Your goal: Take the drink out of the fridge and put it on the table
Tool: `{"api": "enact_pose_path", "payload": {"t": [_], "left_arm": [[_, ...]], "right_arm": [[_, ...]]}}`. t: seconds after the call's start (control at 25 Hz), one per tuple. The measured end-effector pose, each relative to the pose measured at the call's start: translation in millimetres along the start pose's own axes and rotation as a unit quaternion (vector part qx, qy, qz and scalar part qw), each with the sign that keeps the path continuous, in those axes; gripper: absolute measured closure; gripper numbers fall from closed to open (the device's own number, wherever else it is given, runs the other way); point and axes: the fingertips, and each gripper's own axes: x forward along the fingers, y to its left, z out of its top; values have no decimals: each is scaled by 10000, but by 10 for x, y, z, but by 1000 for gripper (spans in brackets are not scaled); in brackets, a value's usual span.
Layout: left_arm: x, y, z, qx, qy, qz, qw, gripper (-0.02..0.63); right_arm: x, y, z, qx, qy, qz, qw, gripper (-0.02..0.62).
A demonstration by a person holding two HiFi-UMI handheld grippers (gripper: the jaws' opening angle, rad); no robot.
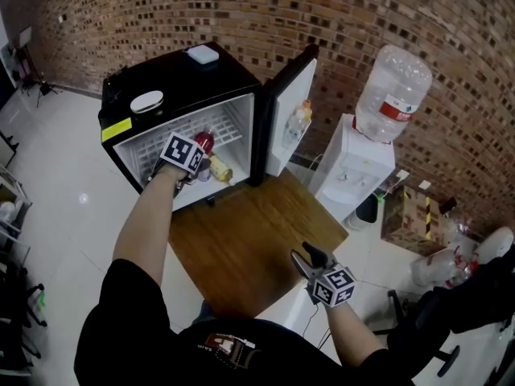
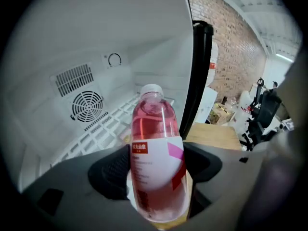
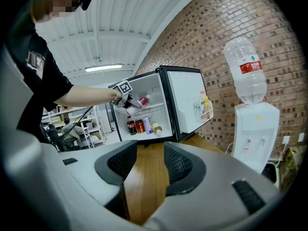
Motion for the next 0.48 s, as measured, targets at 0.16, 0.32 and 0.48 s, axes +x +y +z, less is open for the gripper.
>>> {"api": "enact_pose_path", "payload": {"t": [0.16, 0.32, 0.48], "left_arm": [[146, -76, -132, 815, 540, 287, 9948, 276], [60, -70, -25, 291, -167, 56, 9994, 281], [-133, -112, 22, -485, -1353, -563, 9880, 282]], "right_arm": [[59, 68, 13, -14, -19, 85, 10000, 390], [65, 76, 8, 24, -33, 118, 9999, 390], [59, 94, -99, 106, 49, 127, 9999, 390]]}}
